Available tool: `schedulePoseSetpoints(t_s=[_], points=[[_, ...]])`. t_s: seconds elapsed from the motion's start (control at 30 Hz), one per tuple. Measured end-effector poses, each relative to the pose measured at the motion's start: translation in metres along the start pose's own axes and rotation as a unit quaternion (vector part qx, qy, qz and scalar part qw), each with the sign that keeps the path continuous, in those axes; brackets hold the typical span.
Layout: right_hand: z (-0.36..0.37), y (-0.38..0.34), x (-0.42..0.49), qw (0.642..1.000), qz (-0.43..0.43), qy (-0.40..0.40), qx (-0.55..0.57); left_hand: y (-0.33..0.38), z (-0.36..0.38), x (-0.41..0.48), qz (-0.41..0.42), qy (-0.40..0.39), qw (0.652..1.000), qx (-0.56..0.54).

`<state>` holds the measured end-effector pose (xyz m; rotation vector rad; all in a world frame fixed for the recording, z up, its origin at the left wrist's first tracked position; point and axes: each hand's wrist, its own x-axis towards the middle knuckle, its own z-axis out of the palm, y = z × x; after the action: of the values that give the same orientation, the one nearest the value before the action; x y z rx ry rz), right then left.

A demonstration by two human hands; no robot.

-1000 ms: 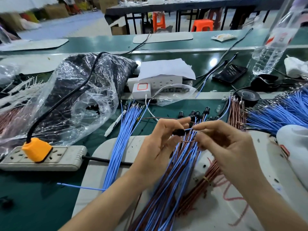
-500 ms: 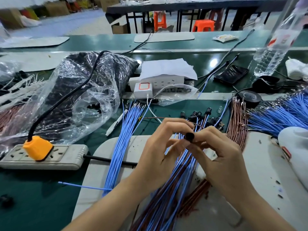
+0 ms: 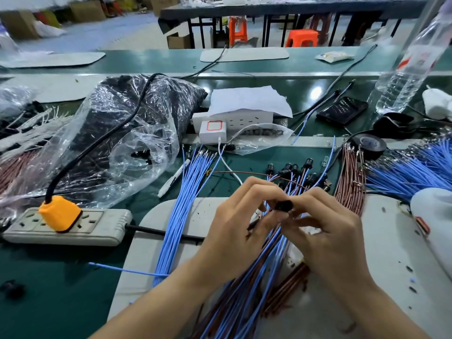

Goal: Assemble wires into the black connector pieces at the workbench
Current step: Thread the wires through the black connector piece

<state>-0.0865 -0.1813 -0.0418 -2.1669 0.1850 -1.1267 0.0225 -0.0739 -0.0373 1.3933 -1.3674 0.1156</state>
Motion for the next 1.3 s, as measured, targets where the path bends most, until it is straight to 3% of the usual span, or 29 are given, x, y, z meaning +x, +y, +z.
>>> schedulePoseSetpoints(t_s=[0.67,1.3], points=[[0.0049,-0.0067,-0.0045,0.988,0.085,0.020,0.128,0.0046,0.0064,-0.0028,0.005,0.057,0.997,-0.054],[0.0031,-0.0065,-0.0021,0.991,0.081,0.006,0.104,0.0057,0.0036,-0.0008,-0.003,0.037,0.998,-0.053]])
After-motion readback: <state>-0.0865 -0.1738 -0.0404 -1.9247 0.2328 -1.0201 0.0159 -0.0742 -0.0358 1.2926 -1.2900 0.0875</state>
